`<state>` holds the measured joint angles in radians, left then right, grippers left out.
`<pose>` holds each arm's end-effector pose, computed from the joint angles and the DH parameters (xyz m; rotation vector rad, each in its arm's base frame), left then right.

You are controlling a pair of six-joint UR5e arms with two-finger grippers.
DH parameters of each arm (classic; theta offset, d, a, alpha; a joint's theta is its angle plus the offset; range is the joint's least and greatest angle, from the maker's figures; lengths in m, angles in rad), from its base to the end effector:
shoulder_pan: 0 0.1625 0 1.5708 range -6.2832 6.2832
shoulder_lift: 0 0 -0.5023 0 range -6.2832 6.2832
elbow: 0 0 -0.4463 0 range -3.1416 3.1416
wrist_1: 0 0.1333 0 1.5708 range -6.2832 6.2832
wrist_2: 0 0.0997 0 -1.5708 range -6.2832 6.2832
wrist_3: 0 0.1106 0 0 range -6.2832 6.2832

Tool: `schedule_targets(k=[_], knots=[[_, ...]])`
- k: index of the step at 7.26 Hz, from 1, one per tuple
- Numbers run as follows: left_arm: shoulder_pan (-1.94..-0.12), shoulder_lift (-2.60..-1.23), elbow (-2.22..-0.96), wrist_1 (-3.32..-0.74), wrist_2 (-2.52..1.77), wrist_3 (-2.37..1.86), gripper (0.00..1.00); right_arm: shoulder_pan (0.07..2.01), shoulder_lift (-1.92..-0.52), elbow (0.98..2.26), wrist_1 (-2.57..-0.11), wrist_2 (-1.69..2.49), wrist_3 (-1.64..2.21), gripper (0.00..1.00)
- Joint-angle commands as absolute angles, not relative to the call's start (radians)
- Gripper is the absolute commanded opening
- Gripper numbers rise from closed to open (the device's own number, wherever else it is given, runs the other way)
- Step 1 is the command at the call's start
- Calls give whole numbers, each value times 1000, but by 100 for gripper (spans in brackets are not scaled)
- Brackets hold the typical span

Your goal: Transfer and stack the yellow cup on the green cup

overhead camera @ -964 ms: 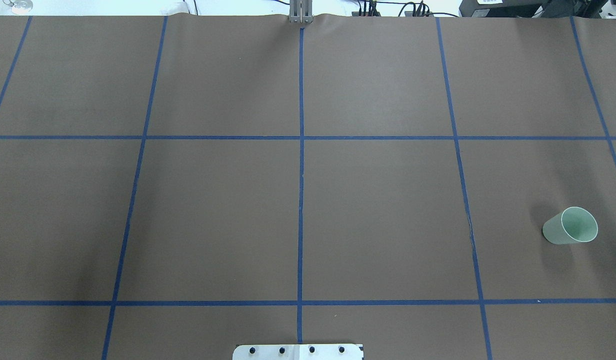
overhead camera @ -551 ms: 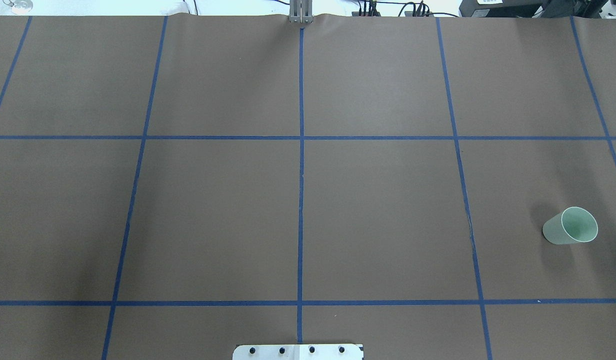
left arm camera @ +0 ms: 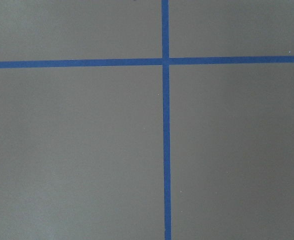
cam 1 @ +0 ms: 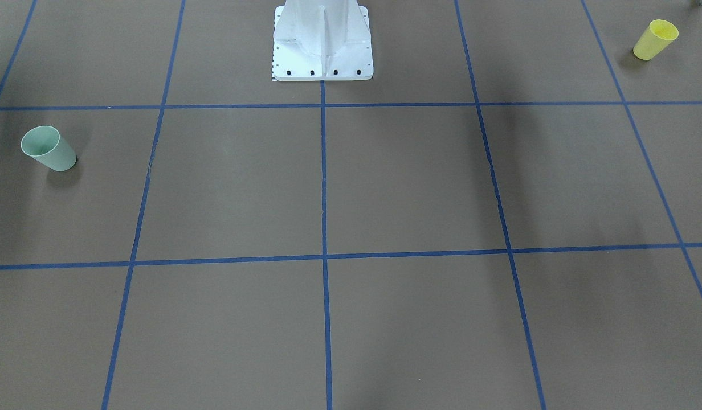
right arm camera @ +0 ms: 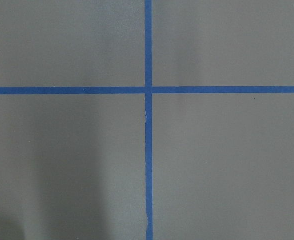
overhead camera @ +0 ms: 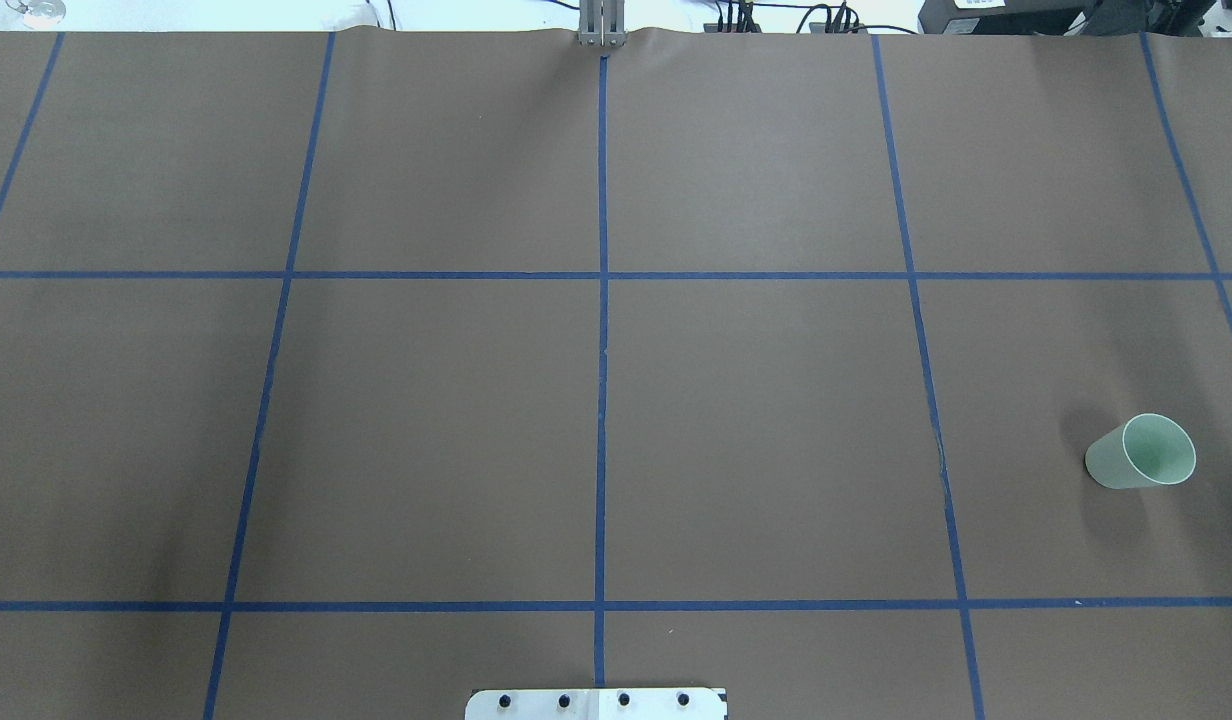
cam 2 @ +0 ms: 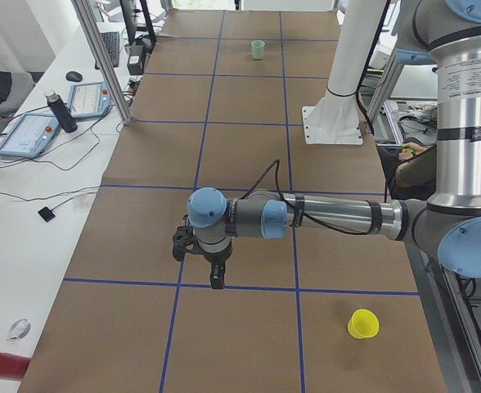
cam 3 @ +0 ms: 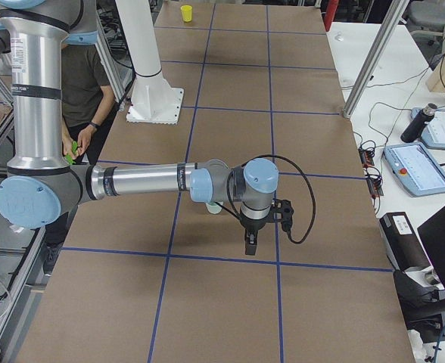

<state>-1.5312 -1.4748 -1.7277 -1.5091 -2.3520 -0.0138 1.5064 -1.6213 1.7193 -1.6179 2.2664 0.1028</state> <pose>-0.0357 -0.4988 0.7139 -0.0216 0.7809 0.0242 0.0287 -0.5256 0.7002 -0.0094 -0.6971 0.0191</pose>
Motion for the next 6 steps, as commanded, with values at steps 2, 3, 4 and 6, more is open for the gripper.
schedule_targets(k=[2, 3, 4, 6], knots=[[-1532, -1451, -1733, -1514, -2358, -12, 100, 1506, -1621, 1723, -1612, 2264, 103, 100], [-1532, -1434, -1749, -1514, -2361, -12, 100, 1505, -1623, 1718, -1611, 2269, 103, 100], [-1531, -1408, -1764, -1516, -2361, -12, 100, 1506, -1623, 1724, -1609, 2270, 101, 100], [-1528, -1408, -1743, -1513, -2385, -9, 100, 1505, -1625, 1724, -1606, 2278, 100, 100]])
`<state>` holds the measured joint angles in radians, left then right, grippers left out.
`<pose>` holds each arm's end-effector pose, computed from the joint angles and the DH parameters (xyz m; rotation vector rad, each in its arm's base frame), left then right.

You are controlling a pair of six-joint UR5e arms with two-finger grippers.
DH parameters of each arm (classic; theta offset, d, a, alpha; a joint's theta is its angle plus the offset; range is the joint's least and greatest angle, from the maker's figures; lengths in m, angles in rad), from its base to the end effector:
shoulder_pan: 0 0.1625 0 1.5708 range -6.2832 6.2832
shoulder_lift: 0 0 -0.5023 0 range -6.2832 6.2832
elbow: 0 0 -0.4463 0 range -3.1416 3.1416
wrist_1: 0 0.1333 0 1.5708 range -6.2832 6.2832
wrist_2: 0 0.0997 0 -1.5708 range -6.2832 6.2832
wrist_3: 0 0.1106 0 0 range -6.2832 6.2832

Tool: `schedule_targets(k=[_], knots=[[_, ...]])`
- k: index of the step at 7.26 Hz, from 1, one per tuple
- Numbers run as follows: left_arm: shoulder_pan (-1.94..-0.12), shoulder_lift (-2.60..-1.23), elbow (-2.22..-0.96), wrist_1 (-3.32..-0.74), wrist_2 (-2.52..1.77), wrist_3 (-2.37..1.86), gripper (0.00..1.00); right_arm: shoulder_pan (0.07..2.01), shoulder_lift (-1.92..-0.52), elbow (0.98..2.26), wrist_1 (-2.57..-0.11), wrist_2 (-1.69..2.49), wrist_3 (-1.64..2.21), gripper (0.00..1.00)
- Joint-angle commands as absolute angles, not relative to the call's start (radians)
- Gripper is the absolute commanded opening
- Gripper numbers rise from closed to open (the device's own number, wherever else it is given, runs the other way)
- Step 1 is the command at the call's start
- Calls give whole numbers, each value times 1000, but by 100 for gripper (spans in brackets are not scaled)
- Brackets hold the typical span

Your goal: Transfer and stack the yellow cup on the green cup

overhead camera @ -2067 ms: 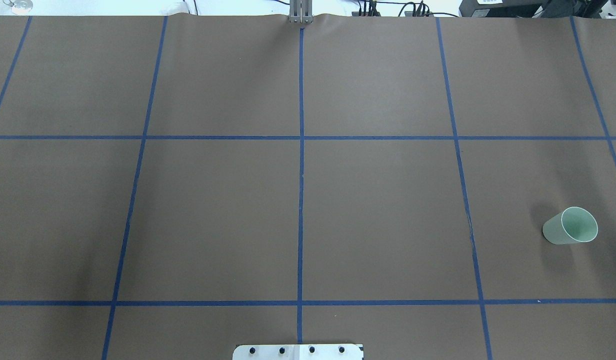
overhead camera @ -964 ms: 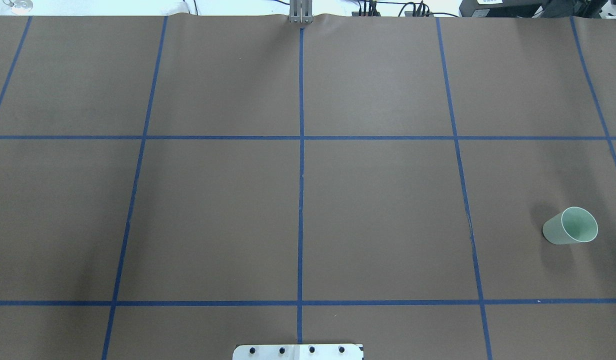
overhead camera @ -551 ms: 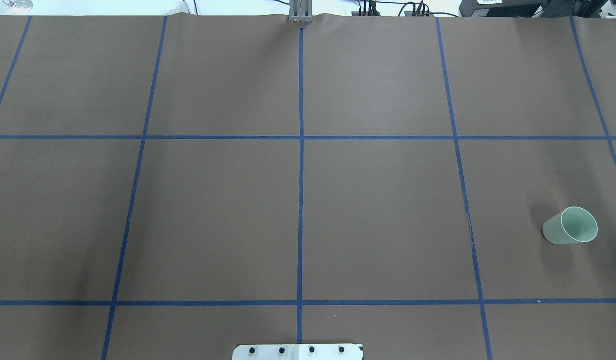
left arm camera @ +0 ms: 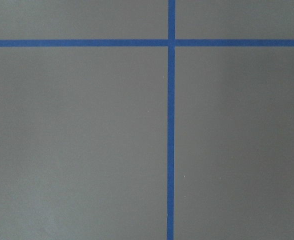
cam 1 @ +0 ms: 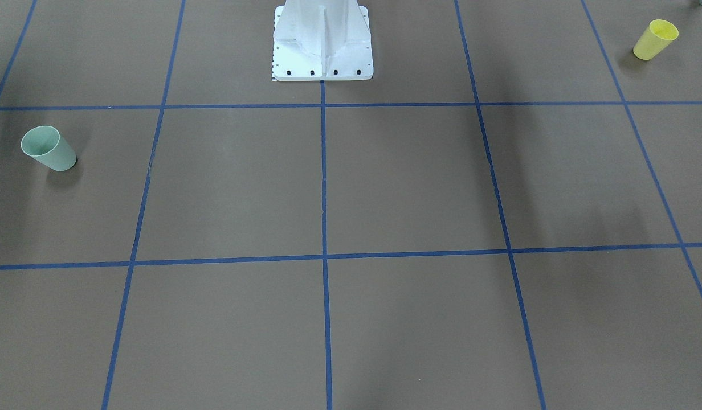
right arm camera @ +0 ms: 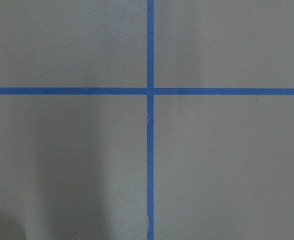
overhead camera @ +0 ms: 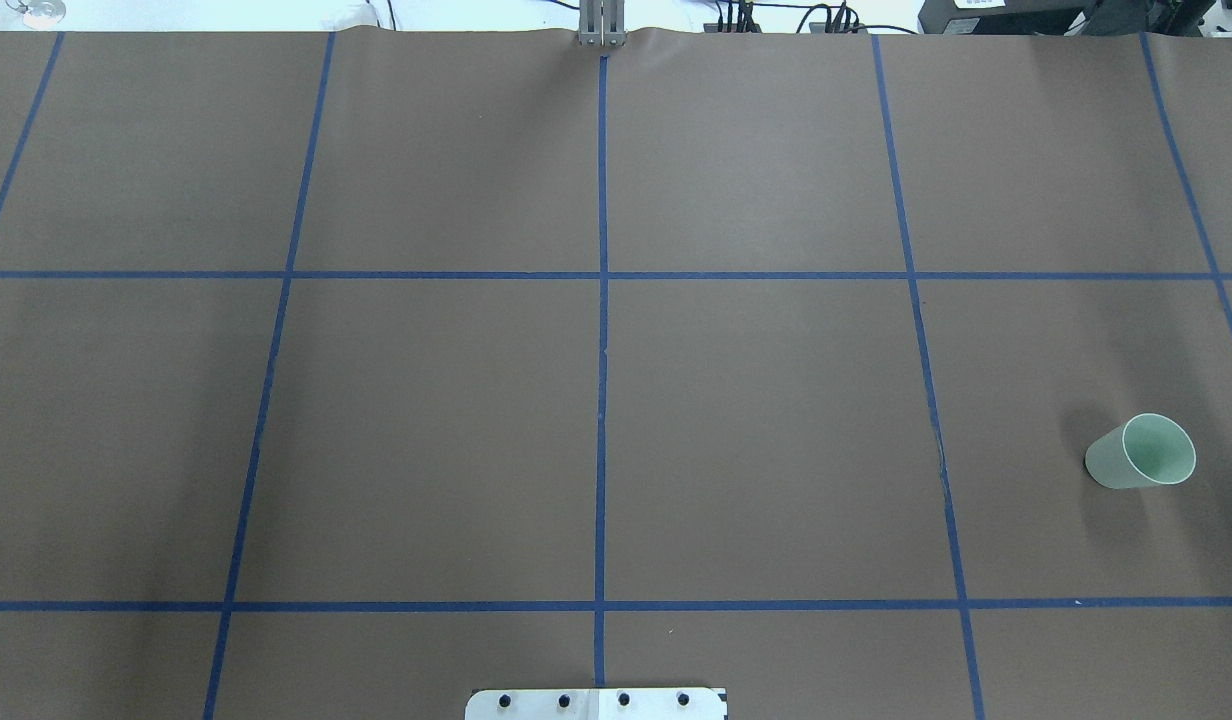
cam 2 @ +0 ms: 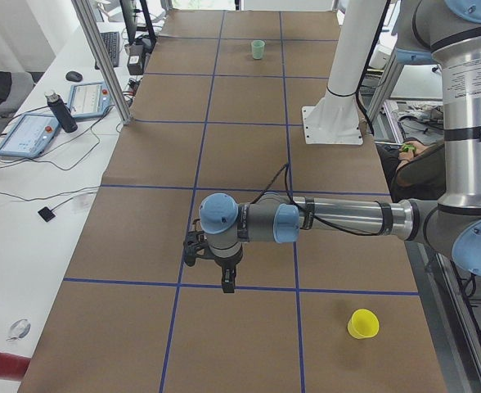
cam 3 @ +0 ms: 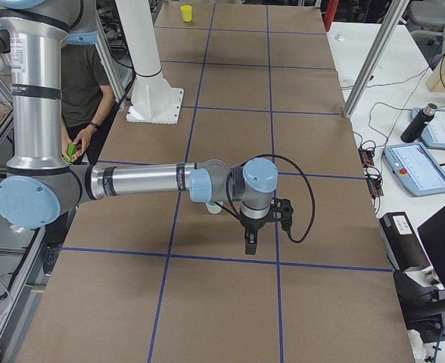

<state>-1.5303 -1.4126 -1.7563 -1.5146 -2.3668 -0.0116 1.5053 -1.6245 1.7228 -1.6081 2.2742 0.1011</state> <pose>-0.0354 -0.4662 0.7266 -0.0481 0.7950 0.0159 0.0275 -0.5248 0.6984 -0.0003 -0.7056 0.0127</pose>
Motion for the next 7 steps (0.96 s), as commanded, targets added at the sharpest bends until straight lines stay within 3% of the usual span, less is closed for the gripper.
schedule_targets(k=[1, 4, 7], knots=[[-1528, -1393, -1733, -1516, -2528, -12, 100, 1505, -1624, 1724, -1606, 2284, 98, 100], [-1514, -1381, -1738, -1630, -2574, -117, 100, 1497, -1624, 1709, -1608, 2299, 97, 100], [-1412, -1374, -1735, -1845, -2421, -607, 100, 1496, -1624, 1704, -1608, 2299, 95, 100]])
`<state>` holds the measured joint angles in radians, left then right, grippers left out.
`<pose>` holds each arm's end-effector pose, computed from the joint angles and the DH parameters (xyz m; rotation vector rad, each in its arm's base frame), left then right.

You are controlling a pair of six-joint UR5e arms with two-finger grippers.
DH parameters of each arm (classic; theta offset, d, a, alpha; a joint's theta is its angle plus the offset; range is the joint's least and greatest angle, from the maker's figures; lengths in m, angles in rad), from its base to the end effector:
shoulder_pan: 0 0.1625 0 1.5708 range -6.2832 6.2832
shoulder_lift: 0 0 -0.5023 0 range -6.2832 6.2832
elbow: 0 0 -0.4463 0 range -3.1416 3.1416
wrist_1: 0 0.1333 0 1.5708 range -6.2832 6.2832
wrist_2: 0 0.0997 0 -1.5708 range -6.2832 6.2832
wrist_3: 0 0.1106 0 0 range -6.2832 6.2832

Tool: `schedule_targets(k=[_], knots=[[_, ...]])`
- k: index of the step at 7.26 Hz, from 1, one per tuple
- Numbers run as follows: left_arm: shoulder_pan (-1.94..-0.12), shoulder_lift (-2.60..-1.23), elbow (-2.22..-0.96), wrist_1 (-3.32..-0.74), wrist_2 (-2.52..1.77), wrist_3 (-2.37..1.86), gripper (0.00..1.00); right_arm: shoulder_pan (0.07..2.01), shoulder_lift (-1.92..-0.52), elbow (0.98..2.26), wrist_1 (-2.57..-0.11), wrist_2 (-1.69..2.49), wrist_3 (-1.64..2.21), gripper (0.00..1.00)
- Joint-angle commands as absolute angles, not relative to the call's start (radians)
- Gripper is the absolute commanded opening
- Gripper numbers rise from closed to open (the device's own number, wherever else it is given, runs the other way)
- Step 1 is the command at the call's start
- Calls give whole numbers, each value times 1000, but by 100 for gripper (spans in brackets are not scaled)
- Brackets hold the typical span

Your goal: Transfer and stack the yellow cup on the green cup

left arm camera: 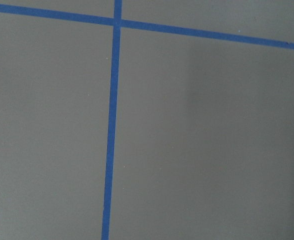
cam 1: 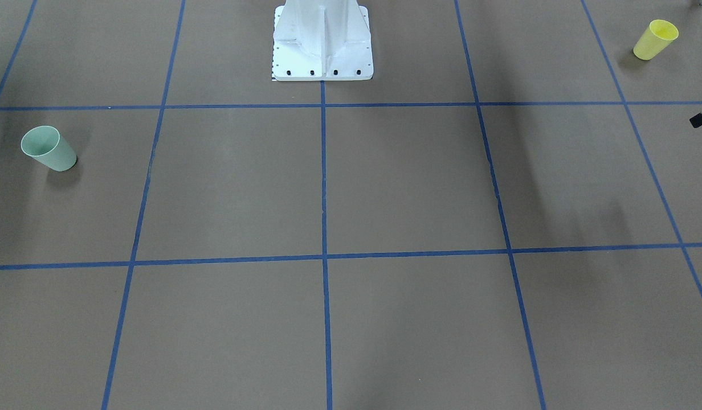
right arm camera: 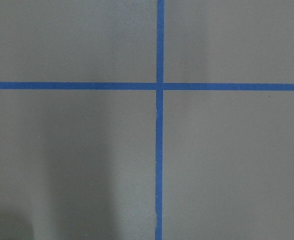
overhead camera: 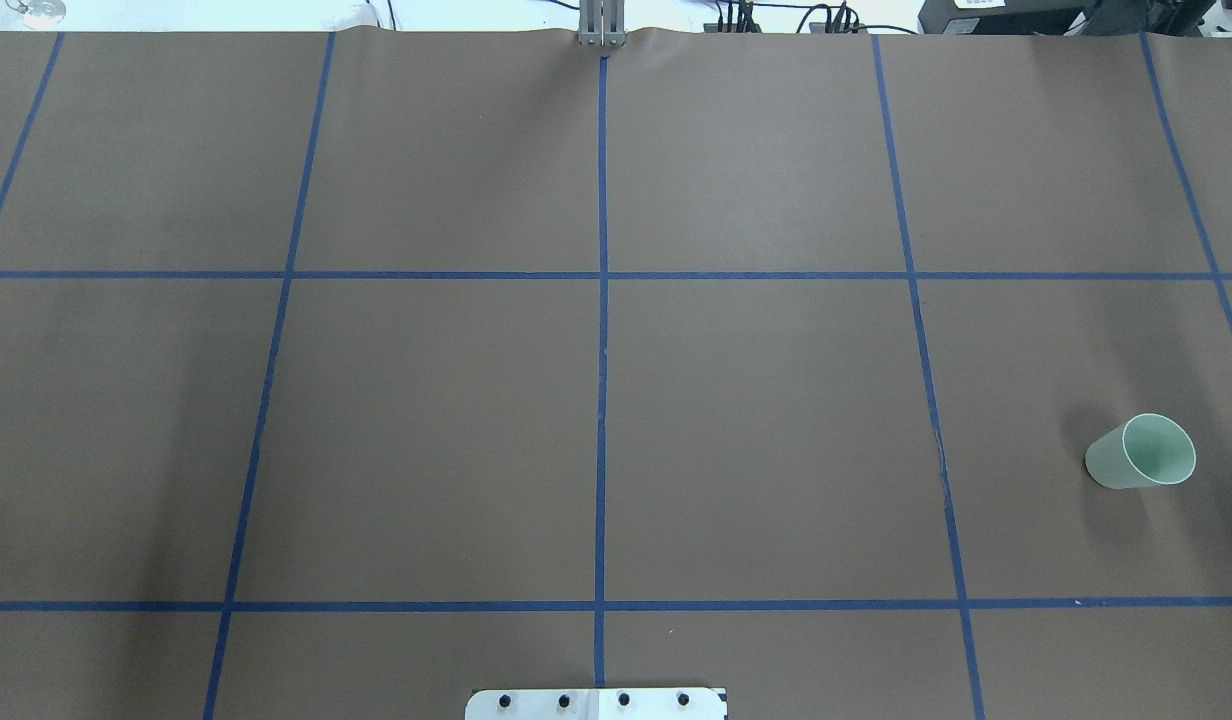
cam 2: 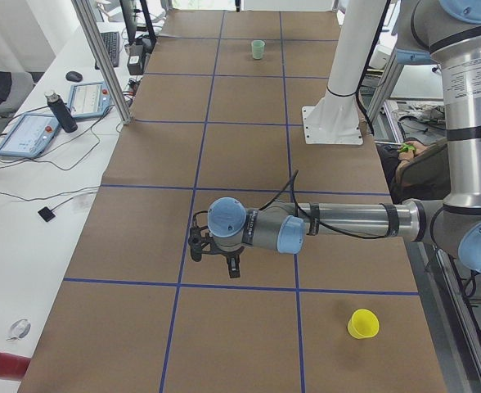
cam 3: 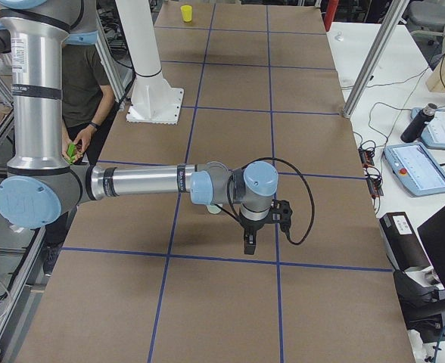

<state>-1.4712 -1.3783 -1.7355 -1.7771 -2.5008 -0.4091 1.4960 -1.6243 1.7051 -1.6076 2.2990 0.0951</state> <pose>0.0013 -0.4620 0.7153 -0.0734 0.9407 -0.2032 0.0206 -0.5242 0.7061 -0.0199 -0.7290 0.0034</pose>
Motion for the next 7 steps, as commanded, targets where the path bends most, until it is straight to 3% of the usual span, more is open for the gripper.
schedule_targets(k=[1, 7], knots=[[-1357, -1371, -1735, -1885, -2320, -743, 100, 1494, -1620, 1706, -1608, 2299, 95, 100], [-1010, -1290, -1741, -1947, -1762, -1612, 100, 1493, -1618, 1704, -1608, 2335, 100, 100]])
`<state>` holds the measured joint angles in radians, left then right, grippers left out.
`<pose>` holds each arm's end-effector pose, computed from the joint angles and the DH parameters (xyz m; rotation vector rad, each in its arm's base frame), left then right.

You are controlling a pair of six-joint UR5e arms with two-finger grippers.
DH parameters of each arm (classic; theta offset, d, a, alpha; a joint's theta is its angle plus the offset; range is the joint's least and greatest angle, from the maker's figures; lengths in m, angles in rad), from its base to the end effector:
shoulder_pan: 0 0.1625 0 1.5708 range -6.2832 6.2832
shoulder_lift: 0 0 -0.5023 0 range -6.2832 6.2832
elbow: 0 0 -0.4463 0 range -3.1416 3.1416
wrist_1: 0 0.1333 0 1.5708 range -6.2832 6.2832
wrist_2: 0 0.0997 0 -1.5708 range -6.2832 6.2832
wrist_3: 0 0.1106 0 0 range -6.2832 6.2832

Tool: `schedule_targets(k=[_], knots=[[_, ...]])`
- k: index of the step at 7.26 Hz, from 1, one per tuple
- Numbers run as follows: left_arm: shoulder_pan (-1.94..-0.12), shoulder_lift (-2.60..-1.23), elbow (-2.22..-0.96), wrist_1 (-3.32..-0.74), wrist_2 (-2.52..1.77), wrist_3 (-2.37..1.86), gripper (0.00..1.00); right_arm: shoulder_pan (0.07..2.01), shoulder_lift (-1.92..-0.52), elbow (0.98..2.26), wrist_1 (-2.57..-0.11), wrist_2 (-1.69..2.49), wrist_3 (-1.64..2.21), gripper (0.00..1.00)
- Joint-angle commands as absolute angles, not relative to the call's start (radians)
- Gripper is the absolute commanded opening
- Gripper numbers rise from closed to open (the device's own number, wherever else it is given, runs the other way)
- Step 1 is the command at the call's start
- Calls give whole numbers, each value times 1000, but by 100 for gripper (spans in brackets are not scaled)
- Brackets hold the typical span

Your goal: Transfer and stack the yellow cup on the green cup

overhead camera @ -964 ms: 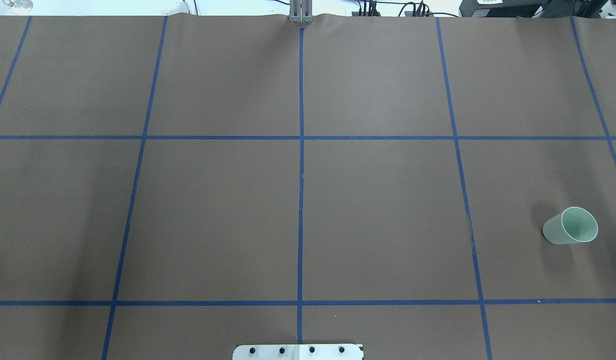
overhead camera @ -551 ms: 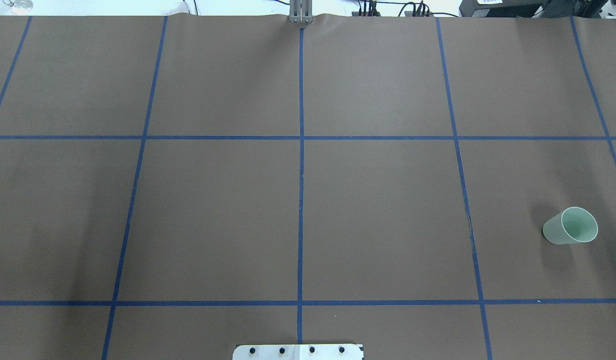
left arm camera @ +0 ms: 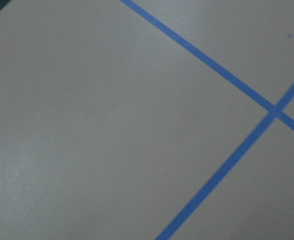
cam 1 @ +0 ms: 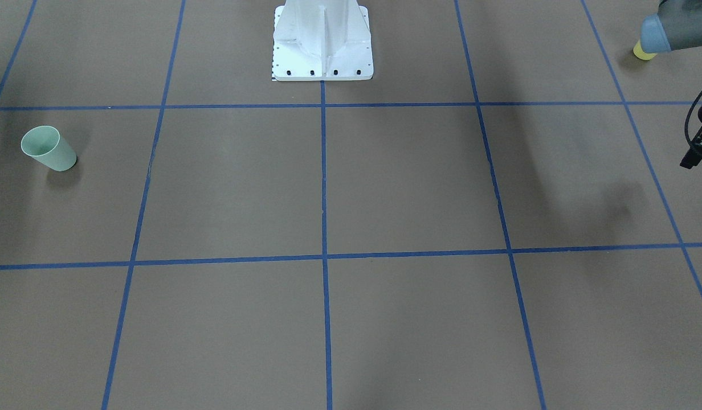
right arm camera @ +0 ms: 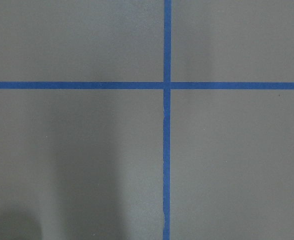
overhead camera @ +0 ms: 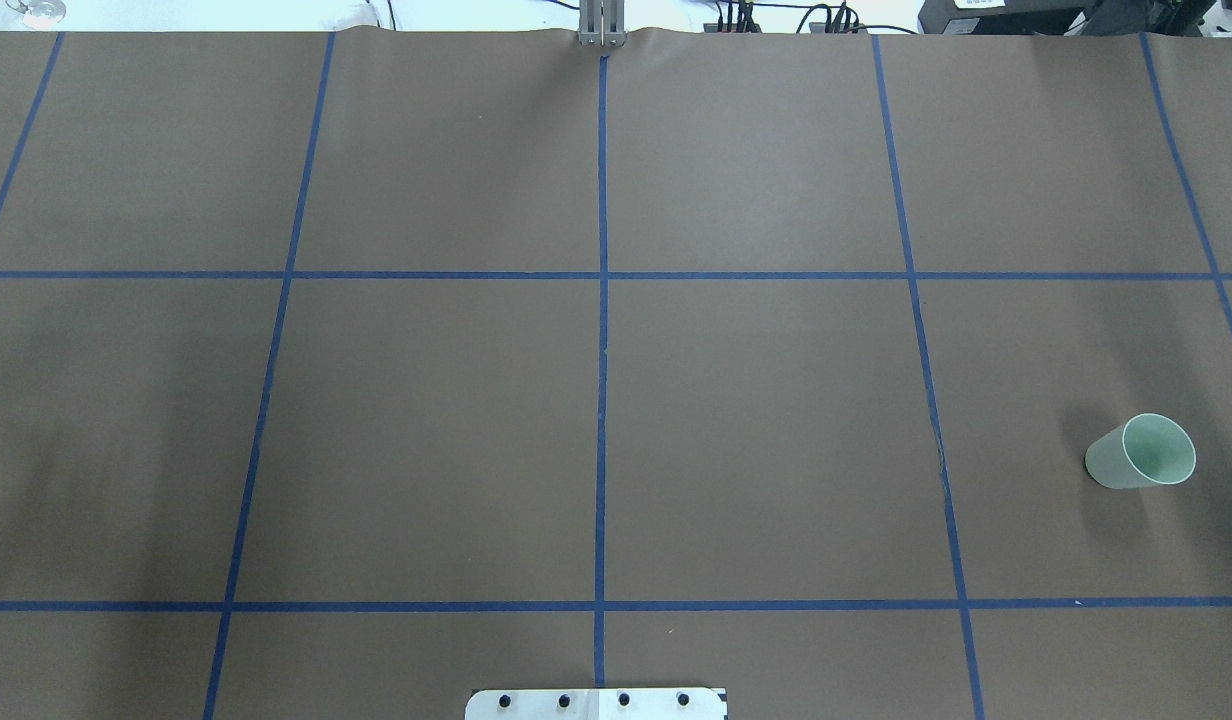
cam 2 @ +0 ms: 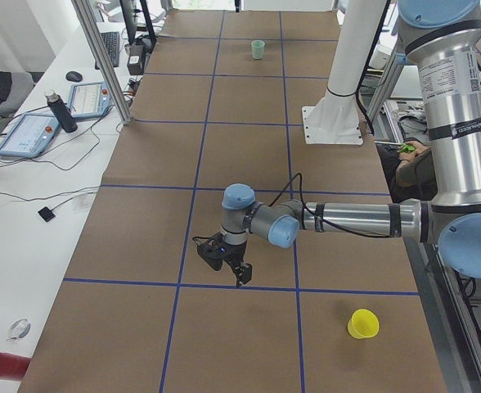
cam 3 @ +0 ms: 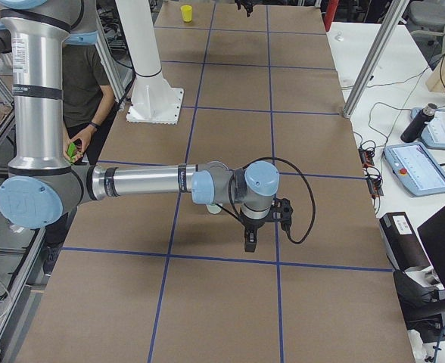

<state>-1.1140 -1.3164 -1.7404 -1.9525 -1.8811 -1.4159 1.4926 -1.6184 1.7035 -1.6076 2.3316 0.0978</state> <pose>0.1067 -0.4428 0.7580 -0.0761 0.4345 -0.8981 0.0159 -0.5271 0.7015 -0.0211 -0.7617 0.0003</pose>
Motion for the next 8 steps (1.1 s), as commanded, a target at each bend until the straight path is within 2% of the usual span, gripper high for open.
schedule_targets(k=[1, 3, 4, 5, 8], knots=[[-894, -1261, -1743, -1871, -1665, -1799, 100, 1493, -1618, 1704, -1608, 2350, 98, 100], [-766, -1207, -1772, -1704, -1600, -2104, 99, 1488, -1618, 1712, -1606, 2394, 95, 100], [-714, -1183, -1863, -1461, -1594, -2229, 99, 1474, -1618, 1713, -1603, 2401, 91, 100], [-684, -1175, -1899, -1374, -1597, -2369, 99, 1460, -1627, 1713, -1553, 2404, 94, 100], [-505, -1175, -1913, -1186, -1676, -2674, 99, 1421, -1654, 1707, -1485, 2399, 95, 100]])
